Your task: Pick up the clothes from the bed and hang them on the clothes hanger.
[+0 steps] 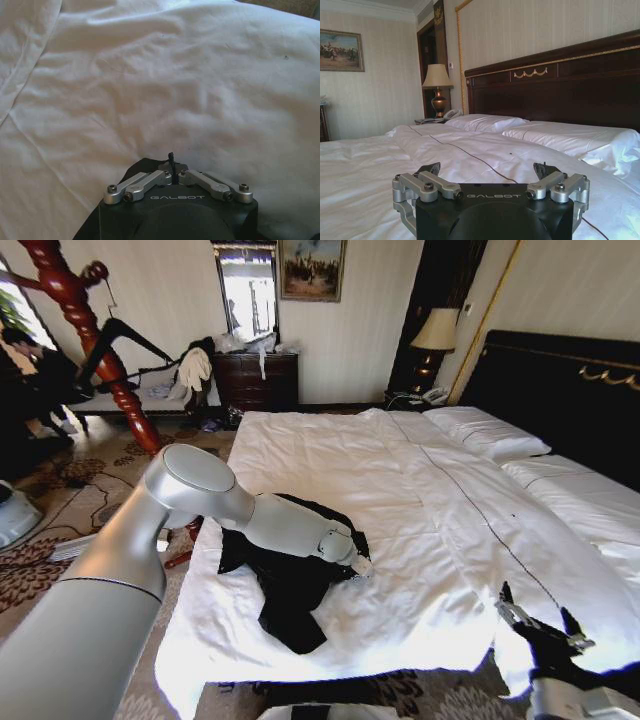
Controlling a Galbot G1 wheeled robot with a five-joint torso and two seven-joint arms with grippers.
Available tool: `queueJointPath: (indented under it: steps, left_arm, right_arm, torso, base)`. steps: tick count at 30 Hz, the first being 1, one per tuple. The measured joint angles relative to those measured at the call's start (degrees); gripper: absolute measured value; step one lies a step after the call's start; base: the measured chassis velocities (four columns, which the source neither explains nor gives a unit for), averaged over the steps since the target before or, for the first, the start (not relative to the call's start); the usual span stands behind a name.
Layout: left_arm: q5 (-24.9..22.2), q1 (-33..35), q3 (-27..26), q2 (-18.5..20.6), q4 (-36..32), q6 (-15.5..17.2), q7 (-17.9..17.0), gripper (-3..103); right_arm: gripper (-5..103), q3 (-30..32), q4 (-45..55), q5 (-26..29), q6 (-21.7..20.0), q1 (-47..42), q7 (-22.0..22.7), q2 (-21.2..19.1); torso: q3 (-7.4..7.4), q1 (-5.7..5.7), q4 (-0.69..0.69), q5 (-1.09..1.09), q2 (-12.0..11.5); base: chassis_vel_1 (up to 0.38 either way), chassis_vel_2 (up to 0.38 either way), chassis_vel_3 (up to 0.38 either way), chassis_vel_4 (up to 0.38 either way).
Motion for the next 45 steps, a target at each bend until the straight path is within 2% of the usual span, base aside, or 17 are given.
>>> queueJointPath:
  steps: [7,10,12,16,18,22,23,27,28,30,33,34,35,39,41,44,45]
  left_arm:
    - [0.02,0.7,-1.43,1.06,1.01,-0.27,-0.35,1]
    - [-1.32,2.69,-6.67,2.34,3.25,1.13,-2.0,1]
    - [-1.87,3.17,-7.82,2.66,3.78,1.45,-2.33,1]
    - [-5.77,5.98,-16.0,5.3,7.02,3.57,-4.51,1]
    - [-6.03,6.25,-17.07,5.73,7.27,3.78,-4.69,1]
    - [-7.89,8.51,-26.01,10.02,8.21,5.03,-6.58,1]
    - [-7.89,8.51,-26.01,10.02,8.21,5.03,-6.58,1]
    - [-9.08,11.22,-33.88,18.21,5.75,6.61,-8.7,1]
    - [-9.08,11.22,-33.88,18.21,5.75,6.61,-8.7,1]
    - [-9.39,12.76,-36.44,22.49,2.86,7.22,-9.61,1]
    - [-9.01,16.29,-40.57,29.23,-2.3,7.75,-11.03,1]
    - [-8.85,17.4,-41.85,30.98,-3.59,7.95,-11.51,1]
    - [-8.85,17.4,-41.85,30.98,-3.59,7.95,-11.51,1]
    - [-7.01,26.29,-50.98,40.41,-10.49,8.13,-15.55,1]
    - [-7.03,28.29,-52.86,42.11,-12.2,8.33,-16.53,1]
    - [-7.35,34.25,-57.12,46.68,-16.55,8.63,-18.77,1]
    - [-7.39,38.4,-59.91,49.07,-18.72,8.66,-19.41,1]
  right_arm:
    - [100,-0.55,-0.08,-0.03,-0.11,-0.01,0.04,0.05]
    - [100,-1.03,0.12,-0.07,-0.58,0.03,0.12,-0.28]
    - [100,-1.13,0.31,-0.06,-0.76,0.02,0.15,-0.4]
    - [100,-1.68,1.31,0.22,-1.37,-0.66,0.28,-1.57]
    - [100,-1.71,1.36,0.3,-1.39,-0.78,0.29,-1.73]
    - [100,-1.99,2.22,1.49,-1.97,-1.97,0.36,-3.04]
    - [100,-1.99,2.22,1.49,-1.97,-1.97,0.36,-3.04]
    - [100,-2.29,4.31,4.59,-4.25,-3.31,0.72,-5.05]
    - [100,-2.29,4.31,4.59,-4.25,-3.31,0.72,-5.05]
    - [100,-2.41,5.52,7.22,-6.1,-3.44,1.2,-6.22]
    - [100,-2.67,6.72,10.28,-8.4,-3.45,1.97,-8.38]
    - [100,-2.82,7.05,11.27,-9.02,-3.45,2.2,-8.94]
    - [100,-2.82,7.05,11.27,-9.02,-3.45,2.2,-8.94]
    - [100,-2.72,8.02,16.24,-11.28,-3.38,3.09,-11.71]
    - [100,-2.29,8.0,17.71,-11.56,-3.37,3.22,-12.41]
    - [100,-1.58,8.03,23.61,-13.42,-3.27,4.56,-14.06]
    - [100,-1.65,8.09,29.17,-16.14,-2.88,5.95,-14.96]
  torso:
    - [0.0,0.0,0.0,0.0,0.0]
    - [0.0,0.0,-0.01,0.0,0.0]
    - [0.0,0.0,-0.01,0.0,0.0]
    - [0.0,0.0,0.0,-0.01,0.0]
    - [0.0,0.0,0.0,-0.01,0.0]
    - [0.0,0.0,-0.01,-0.01,0.0]
    - [0.0,0.0,-0.01,-0.01,0.0]
    - [0.0,0.0,0.0,-0.01,0.0]
    - [0.0,0.0,0.0,-0.01,0.0]
    - [0.0,0.01,0.04,-0.03,0.0]
    - [0.0,0.0,-0.02,-0.02,0.0]
    - [0.0,0.0,-0.02,-0.02,0.0]
    - [0.0,0.0,-0.02,-0.02,0.0]
    - [0.0,0.0,0.06,-0.03,0.0]
    - [0.0,0.0,0.05,-0.04,0.0]
    - [-0.01,0.0,-0.02,0.0,0.01]
    - [0.0,0.0,-0.02,-0.01,0.01]
  base:
    - [0.0,0.0,0.0,0.0]
    - [0.0,0.0,0.0,0.0]
    - [0.0,0.0,0.0,0.0]
    - [0.0,0.0,0.0,0.0]
    - [0.0,0.0,0.0,0.0]
    - [0.0,0.0,0.0,0.0]
    - [0.0,0.0,0.0,0.0]
    - [0.0,0.0,0.0,0.0]
    - [0.0,0.0,0.0,0.0]
    - [0.0,0.0,0.0,0.0]
    - [0.0,0.0,0.0,0.0]
    - [0.0,0.0,0.0,0.0]
    - [0.0,0.0,0.0,0.0]
    - [0.0,0.0,0.0,0.0]
    - [0.0,0.0,0.0,0.0]
    - [0.0,0.0,0.0,0.0]
    - [0.0,0.0,0.0,0.0]
